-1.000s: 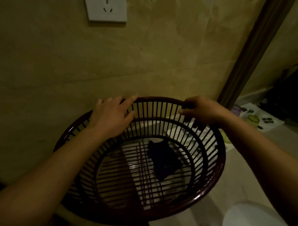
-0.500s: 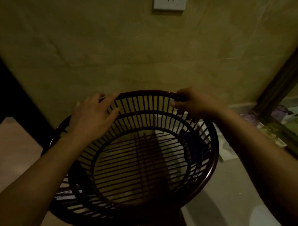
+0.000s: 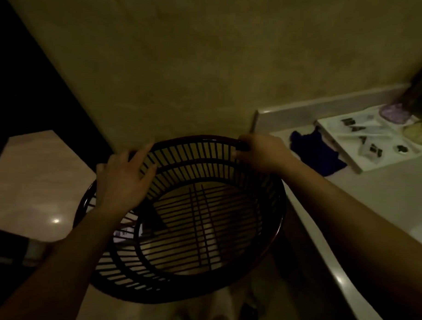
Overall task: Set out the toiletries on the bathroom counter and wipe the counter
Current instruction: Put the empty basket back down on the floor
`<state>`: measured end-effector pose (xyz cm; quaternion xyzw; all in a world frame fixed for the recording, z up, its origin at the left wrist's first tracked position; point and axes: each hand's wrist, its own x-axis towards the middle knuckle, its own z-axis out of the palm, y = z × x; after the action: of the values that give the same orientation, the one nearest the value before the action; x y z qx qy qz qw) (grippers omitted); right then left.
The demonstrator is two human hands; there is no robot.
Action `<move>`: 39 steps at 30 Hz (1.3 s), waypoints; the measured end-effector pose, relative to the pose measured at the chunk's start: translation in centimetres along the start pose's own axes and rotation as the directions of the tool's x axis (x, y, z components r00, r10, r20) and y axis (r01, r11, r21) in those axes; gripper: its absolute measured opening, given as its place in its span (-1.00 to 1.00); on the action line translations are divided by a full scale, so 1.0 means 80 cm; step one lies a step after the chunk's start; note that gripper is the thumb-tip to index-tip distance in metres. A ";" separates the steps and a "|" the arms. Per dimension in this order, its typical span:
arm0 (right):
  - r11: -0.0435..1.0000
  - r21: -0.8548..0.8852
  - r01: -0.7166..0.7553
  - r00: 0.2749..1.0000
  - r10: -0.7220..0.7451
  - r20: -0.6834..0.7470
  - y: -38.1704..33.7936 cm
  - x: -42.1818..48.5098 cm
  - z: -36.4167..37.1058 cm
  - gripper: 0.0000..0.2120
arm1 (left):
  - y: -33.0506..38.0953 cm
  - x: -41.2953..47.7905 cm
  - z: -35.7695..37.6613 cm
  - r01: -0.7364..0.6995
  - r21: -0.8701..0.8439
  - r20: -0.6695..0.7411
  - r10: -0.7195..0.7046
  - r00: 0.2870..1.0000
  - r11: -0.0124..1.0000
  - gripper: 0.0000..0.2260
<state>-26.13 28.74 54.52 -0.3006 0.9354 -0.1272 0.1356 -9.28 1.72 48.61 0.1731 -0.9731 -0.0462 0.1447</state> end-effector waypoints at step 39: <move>0.758 0.356 -0.547 0.821 0.404 0.403 0.222 0.197 0.795 -0.61 | -0.179 -0.171 0.723 0.180 -0.102 0.553 -0.094 0.828 0.978 -0.41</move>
<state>-26.85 23.38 -13.15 -0.0252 0.8919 -0.2566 0.3714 -9.55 -4.55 -12.19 0.2108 -0.9527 -0.1768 -0.1290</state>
